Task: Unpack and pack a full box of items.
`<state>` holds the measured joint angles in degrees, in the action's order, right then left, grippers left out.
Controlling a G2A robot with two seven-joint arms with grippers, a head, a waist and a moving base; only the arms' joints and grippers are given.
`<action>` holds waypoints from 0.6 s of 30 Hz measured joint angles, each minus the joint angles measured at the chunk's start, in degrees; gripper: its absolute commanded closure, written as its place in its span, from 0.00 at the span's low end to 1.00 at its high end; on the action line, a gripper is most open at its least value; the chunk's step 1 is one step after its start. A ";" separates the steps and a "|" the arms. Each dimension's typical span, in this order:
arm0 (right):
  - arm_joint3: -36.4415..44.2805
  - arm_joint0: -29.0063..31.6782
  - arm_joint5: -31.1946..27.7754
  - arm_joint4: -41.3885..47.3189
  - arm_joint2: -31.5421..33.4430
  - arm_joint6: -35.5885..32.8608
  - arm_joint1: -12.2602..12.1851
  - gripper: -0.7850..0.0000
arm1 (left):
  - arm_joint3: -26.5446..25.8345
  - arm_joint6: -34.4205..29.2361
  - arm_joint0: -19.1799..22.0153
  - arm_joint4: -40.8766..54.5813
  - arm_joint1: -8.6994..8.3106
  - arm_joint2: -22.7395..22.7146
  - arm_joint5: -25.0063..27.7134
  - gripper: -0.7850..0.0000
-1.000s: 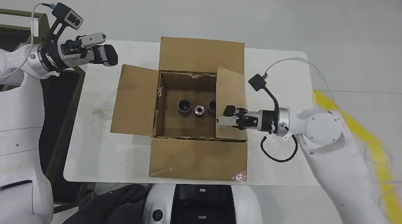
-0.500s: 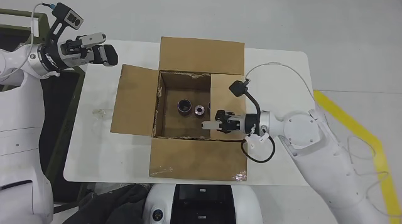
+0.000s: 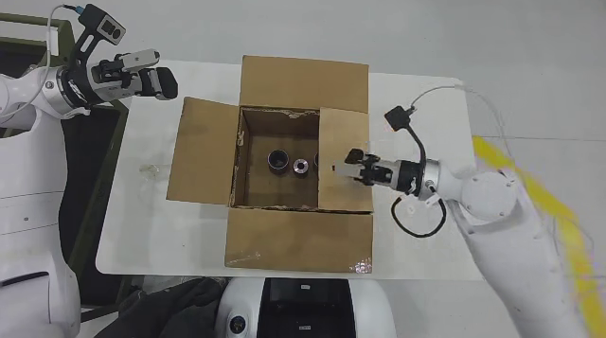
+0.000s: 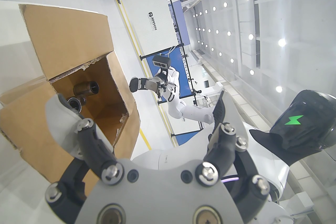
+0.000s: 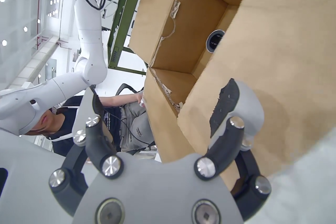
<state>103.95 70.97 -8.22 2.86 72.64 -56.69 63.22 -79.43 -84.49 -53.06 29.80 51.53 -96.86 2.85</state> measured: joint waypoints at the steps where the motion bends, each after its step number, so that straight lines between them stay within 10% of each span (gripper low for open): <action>1: -0.42 0.46 -0.40 0.77 1.18 0.20 -0.16 0.00 | 0.00 0.00 0.00 0.00 0.00 0.00 0.00 0.00; 18: -6.65 6.64 -5.12 11.84 17.27 -0.50 -2.36 0.00 | 0.00 0.00 0.00 0.00 0.00 0.00 0.00 0.00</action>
<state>97.29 77.61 -13.34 14.70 89.90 -57.19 60.87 -79.43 -84.49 -53.06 29.80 51.53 -96.86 2.85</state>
